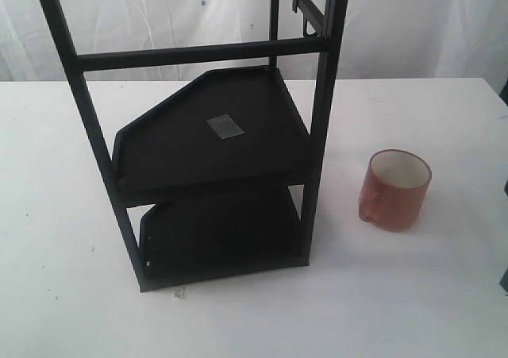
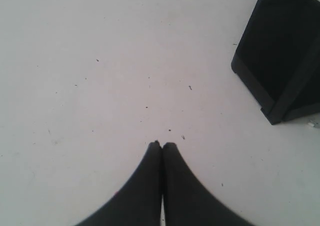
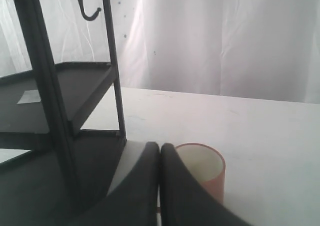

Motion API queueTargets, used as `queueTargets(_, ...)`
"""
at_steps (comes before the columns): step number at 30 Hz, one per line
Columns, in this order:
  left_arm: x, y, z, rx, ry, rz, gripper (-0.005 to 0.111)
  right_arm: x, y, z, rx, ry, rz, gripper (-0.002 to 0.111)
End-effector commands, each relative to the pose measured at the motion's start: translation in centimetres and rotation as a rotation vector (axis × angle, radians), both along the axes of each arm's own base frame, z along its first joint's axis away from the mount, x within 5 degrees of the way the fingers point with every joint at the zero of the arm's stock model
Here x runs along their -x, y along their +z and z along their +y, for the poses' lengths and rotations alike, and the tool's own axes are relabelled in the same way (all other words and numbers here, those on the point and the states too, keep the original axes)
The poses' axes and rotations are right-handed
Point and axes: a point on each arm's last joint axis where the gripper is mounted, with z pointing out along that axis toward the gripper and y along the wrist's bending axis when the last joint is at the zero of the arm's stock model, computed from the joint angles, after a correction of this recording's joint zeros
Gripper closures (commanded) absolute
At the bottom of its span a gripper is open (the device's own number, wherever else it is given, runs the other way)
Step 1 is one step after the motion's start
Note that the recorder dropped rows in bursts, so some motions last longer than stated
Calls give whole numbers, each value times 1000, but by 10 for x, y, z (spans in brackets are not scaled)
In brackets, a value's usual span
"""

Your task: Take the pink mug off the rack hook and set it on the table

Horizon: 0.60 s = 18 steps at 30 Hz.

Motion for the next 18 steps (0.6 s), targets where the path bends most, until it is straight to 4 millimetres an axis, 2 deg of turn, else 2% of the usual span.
queueTargets(1, 0, 0, 0, 8, -2, -5, 107, 10, 8, -3, -81, -2, -39, 108)
queueTargets(5, 0, 0, 0, 8, -2, -5, 107, 16, 11, -5, -173, -3, -60, 108)
queueTargets(18, 0, 0, 0, 8, -2, -5, 107, 20, 13, -6, -151, 0, -96, 108)
